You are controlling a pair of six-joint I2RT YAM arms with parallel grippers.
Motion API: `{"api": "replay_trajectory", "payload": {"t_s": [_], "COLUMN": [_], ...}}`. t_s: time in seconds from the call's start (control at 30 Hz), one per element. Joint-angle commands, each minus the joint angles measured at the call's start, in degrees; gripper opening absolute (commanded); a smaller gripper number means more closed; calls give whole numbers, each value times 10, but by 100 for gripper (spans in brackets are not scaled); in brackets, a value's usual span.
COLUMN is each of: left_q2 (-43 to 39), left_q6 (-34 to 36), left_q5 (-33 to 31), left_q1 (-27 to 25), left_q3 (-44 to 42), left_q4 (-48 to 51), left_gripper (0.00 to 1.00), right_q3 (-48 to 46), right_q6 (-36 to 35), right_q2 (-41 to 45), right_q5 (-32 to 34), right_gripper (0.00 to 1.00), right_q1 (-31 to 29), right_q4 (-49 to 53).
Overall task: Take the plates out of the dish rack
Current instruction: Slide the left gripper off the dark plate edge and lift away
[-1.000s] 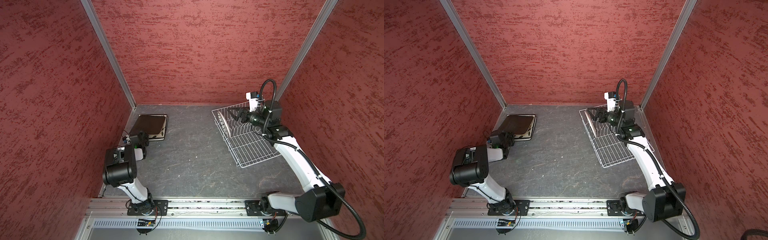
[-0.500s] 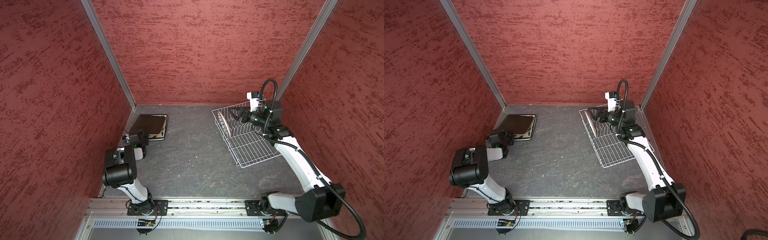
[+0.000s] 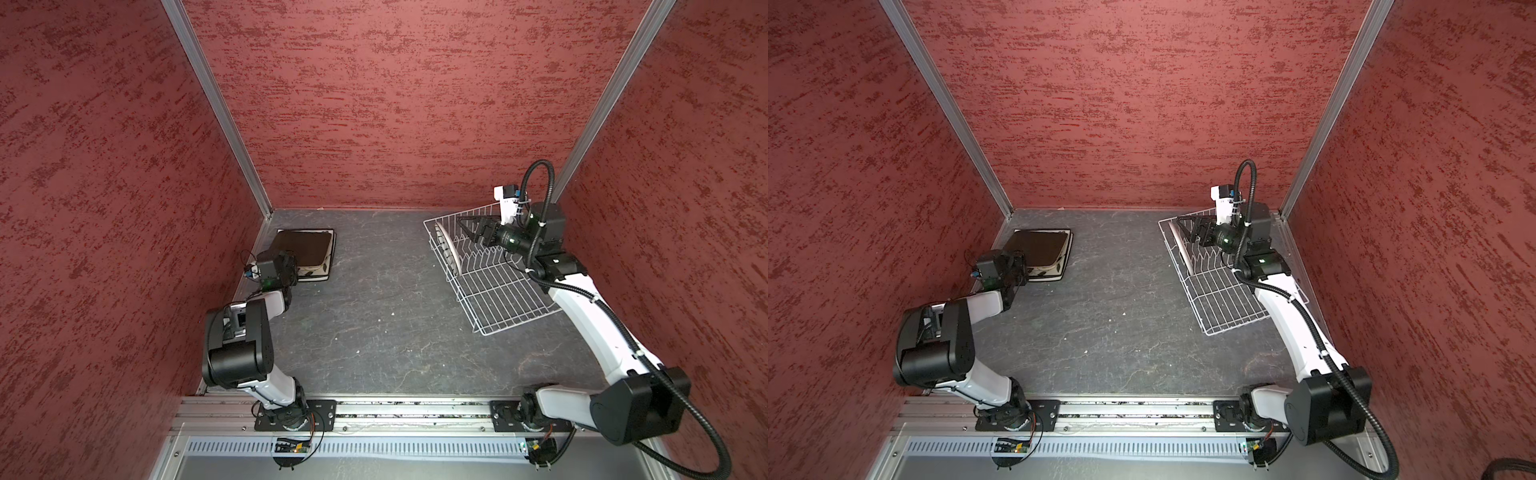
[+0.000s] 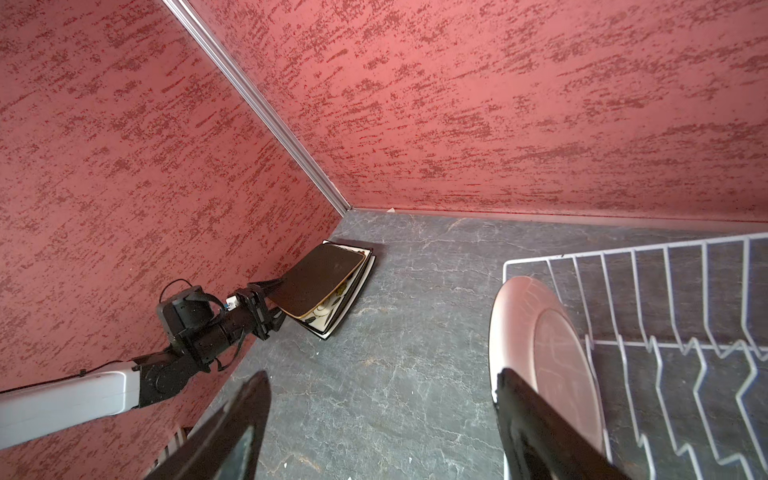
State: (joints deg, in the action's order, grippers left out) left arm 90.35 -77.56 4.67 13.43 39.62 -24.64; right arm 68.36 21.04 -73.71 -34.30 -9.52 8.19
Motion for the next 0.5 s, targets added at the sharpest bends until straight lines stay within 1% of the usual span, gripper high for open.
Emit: {"api": "replay_trajectory", "payload": {"t_s": [0.0, 0.1, 0.23, 0.47], "left_q2": [-3, 13, 8, 12], "left_q6": [-3, -10, -1, 16], "left_q5": [18, 40, 36, 55], "left_q1": [2, 4, -2, 5], "left_q3": [17, 20, 29, 53], "left_q4": [9, 4, 30, 79], "left_gripper": [64, 65, 67, 77], "right_q3": [-7, -9, -14, -20], "right_q6": [0, -3, -4, -8], "right_q2": [12, 11, 14, 13], "right_q5": [-3, -3, -3, -1], "right_gripper": [86, 86, 86, 86], "right_q1": [4, 5, 6, 10], "right_q4": [-24, -22, -21, -22]}}
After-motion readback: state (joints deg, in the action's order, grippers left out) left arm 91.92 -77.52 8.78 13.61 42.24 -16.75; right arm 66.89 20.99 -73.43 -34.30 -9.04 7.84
